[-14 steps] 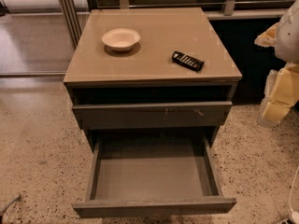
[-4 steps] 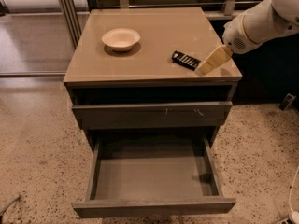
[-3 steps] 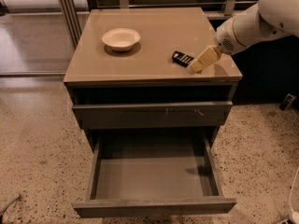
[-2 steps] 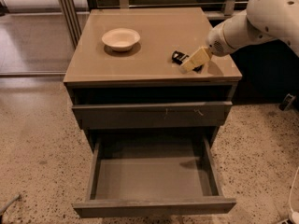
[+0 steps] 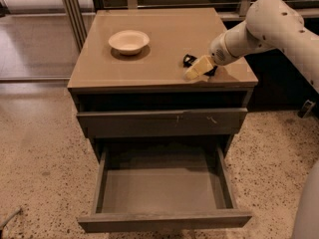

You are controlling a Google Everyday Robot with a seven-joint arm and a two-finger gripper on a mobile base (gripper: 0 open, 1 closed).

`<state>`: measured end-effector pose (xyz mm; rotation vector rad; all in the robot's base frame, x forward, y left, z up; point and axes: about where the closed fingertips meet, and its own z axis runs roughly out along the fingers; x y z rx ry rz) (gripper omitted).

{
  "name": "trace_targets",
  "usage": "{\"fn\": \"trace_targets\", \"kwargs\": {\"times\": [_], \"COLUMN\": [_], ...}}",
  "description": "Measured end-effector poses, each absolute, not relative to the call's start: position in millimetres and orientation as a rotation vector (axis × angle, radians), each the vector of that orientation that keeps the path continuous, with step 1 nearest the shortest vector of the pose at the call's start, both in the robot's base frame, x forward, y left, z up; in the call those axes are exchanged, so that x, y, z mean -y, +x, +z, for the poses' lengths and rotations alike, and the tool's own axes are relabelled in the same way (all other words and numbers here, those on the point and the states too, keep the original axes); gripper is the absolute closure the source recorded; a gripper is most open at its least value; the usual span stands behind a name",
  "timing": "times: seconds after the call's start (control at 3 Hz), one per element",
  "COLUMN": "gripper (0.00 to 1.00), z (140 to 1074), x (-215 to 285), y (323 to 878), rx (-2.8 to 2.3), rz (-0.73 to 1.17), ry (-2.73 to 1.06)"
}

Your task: Place rxbar chocolate into middle drawer

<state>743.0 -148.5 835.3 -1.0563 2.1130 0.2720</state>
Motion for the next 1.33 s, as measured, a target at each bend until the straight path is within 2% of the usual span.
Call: {"fn": "trace_targets", "kwargs": {"times": [0.33, 0.67, 1.33], "gripper": [0.0, 0.19, 0.64], "z": [822, 814, 811], "x": [147, 148, 147], "y": [751, 755, 756], "rx": [-2.139, -2.158, -2.171], "rz": [0.281, 0.284, 0.296], "ry": [-1.05, -1.038, -1.032]}}
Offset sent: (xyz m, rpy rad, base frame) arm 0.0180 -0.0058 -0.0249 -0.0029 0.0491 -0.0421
